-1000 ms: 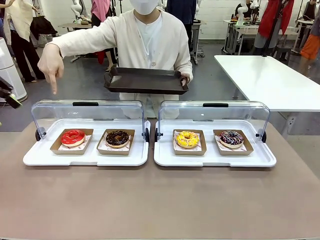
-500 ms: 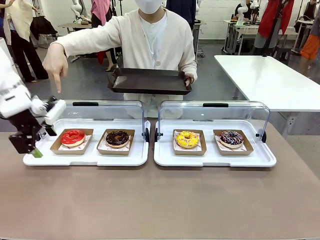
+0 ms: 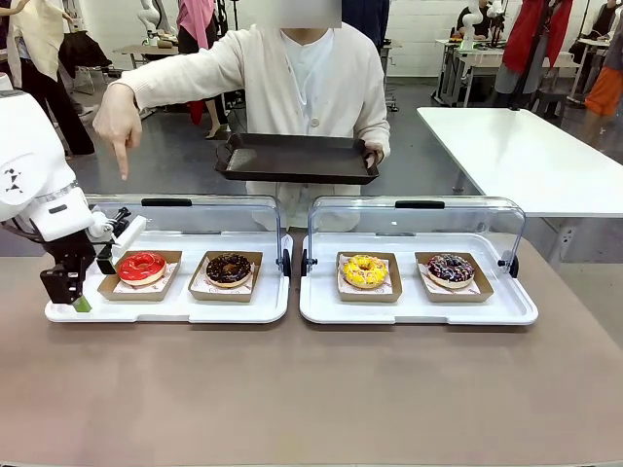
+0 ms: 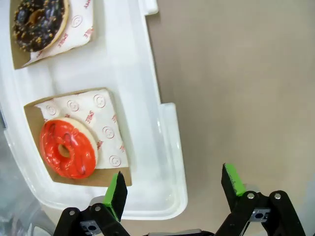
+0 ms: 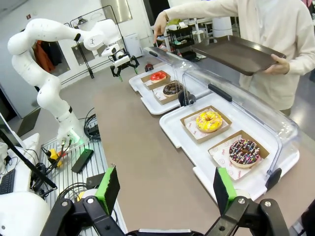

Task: Provide the desired donut to the person.
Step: Pick up and lift the Paper togo box containing the Donut pointed at by the person.

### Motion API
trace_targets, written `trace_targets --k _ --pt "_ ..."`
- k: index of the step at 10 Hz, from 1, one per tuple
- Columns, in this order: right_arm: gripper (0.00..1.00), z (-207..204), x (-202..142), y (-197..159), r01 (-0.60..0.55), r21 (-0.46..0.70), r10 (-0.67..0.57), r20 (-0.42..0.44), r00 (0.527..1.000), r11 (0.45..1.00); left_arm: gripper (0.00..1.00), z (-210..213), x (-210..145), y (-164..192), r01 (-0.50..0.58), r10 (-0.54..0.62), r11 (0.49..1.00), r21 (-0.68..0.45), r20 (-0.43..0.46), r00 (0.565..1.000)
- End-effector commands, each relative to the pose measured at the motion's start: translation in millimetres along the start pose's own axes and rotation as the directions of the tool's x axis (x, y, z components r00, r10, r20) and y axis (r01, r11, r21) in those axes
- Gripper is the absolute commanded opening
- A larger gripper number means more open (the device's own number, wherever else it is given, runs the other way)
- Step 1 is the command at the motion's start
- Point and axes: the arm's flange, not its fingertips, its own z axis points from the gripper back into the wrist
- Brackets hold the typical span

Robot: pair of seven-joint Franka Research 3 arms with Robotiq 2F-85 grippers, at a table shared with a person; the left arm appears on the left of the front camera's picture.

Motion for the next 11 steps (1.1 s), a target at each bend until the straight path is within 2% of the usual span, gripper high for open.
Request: trace_targets --k 1,7,11 --pt "1.0 -1.3 -0.9 -0.3 -0.005 0.005 0.005 0.016 1.0 1.0 1.0 -1.9 4.5 -6.1 0.007 -0.007 1.0 -0.004 -0.003 1.0" --pt "1.0 -1.3 -0.9 -0.3 -0.005 0.005 0.005 0.016 1.0 1.0 1.0 -3.0 4.6 -2.4 0.01 -0.01 1.0 -0.008 0.003 1.0" --pt "1.0 -1.3 -0.9 -0.3 -0.005 0.005 0.005 0.016 1.0 1.0 1.0 -19.8 -7.3 44.4 0.03 -0.031 0.997 -0.064 -0.011 0.999"
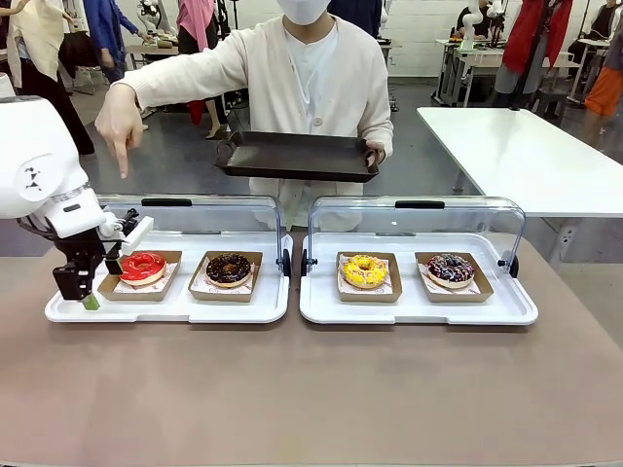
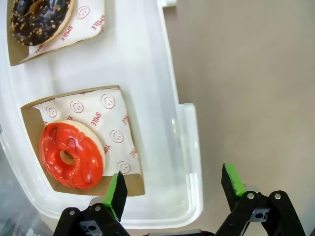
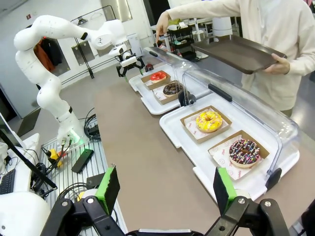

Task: Provide the desired donut to the person.
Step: Pick up and lift the Paper togo box containing the Donut pointed at by the person.

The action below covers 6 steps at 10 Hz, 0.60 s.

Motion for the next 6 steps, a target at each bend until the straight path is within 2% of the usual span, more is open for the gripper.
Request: trace_targets --k 1,4,6 --pt "1.0 -1.4 -0.7 -0.4 -0.005 0.005 0.005 0.015 1.0 1.0 1.0 2.0 -6.7 19.3 0.031 -0.032 0.999 -0.018 -0.017 0.999" --pt "1.0 -1.4 -0.7 -0.4 -0.005 0.005 0.005 0.015 1.0 1.0 1.0 -7.3 -12.1 36.4 0.02 -0.022 1.0 -0.019 -0.07 0.997" --pt "1.0 -1.4 -0.7 -0.4 -0.005 0.005 0.005 0.015 1.0 1.0 1.0 -17.7 -19.6 43.9 0.021 -0.024 0.999 -0.039 -0.065 0.998"
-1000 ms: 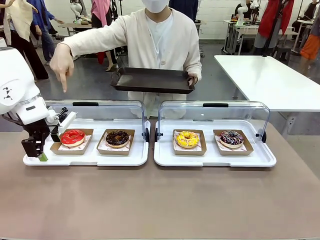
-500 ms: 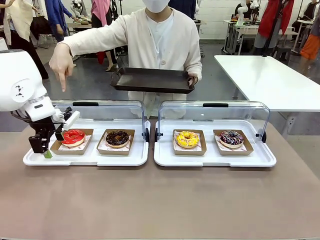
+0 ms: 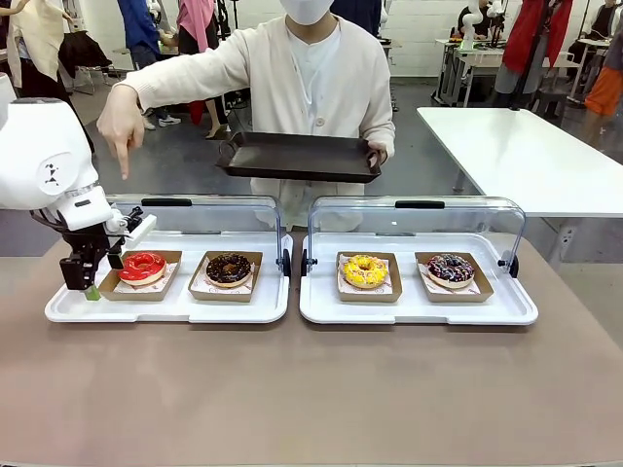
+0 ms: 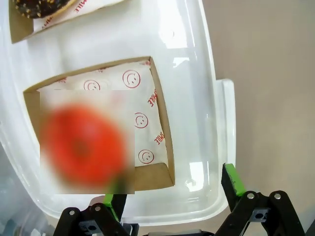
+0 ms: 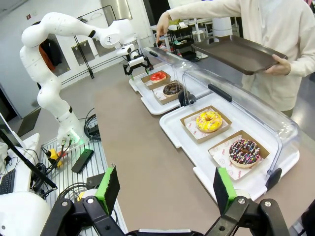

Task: Provide the desired donut to the person.
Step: Pick up and lift the Paper togo box containing the Donut pointed at by the person.

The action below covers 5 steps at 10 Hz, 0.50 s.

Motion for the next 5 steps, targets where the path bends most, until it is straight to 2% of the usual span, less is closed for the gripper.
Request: trace_targets --k 1,5 --pt "1.0 -1.5 -0.7 -0.4 -0.006 0.005 0.006 0.015 1.0 1.0 1.0 -9.4 -6.0 9.5 0.006 -0.006 1.0 -0.009 -0.011 1.0" --pt "1.0 -1.5 -0.7 -0.4 -0.006 0.005 0.006 0.015 1.0 1.0 1.0 -28.7 -9.4 11.5 -0.01 0.01 1.0 -0.002 -0.004 1.0"
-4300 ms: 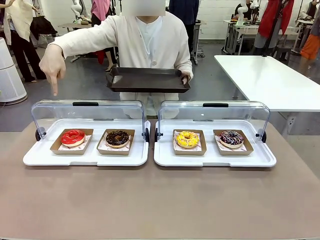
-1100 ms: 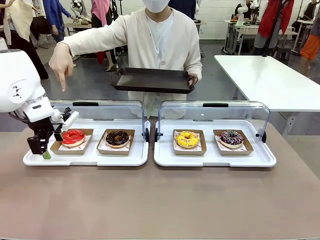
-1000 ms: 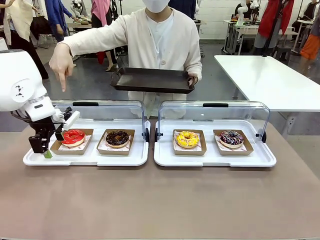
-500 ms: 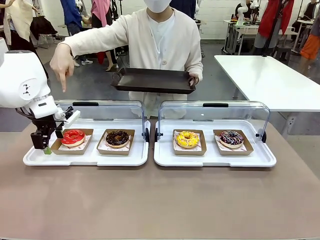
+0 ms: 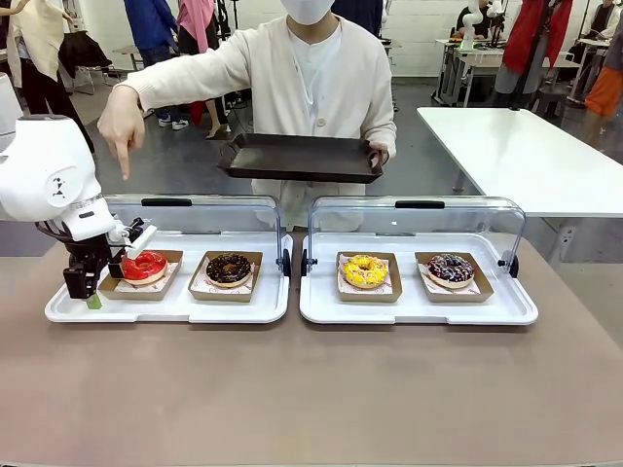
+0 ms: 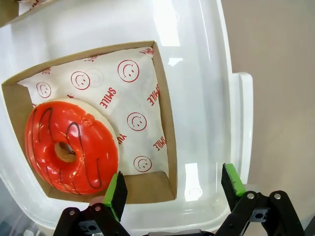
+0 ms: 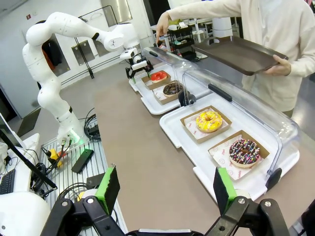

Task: Provide the desired donut to the person.
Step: Pick up and lift the Paper togo box containing the Donut pointed at by the person.

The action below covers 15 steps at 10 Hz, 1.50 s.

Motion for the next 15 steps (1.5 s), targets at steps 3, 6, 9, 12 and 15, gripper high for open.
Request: trace_targets --k 3,6,9,12,15 --pt "1.0 -1.6 -0.6 -0.5 -0.006 0.005 0.006 0.015 1.0 1.0 1.0 -5.3 -0.7 3.4 -0.005 0.005 1.0 0.021 -0.007 1.0" --pt "1.0 -1.6 -0.6 -0.5 -0.006 0.005 0.006 0.015 1.0 1.0 0.0 -4.6 -2.5 2.5 0.001 -0.001 0.999 0.034 -0.003 1.0" --pt "1.0 -1.6 -0.6 -0.5 -0.006 0.005 0.006 0.015 1.0 1.0 0.0 -5.2 -3.3 2.5 0.001 -0.001 1.0 0.03 -0.004 1.0" --pt "1.0 -1.6 -0.6 -0.5 -0.006 0.005 0.006 0.015 1.0 1.0 0.0 -4.2 -3.9 1.6 0.005 -0.004 1.0 0.027 -0.005 1.0" --pt "1.0 -1.6 -0.6 -0.5 -0.006 0.005 0.006 0.015 1.0 1.0 0.0 0.3 -5.0 -2.3 0.027 -0.027 0.999 0.028 -0.011 1.0"
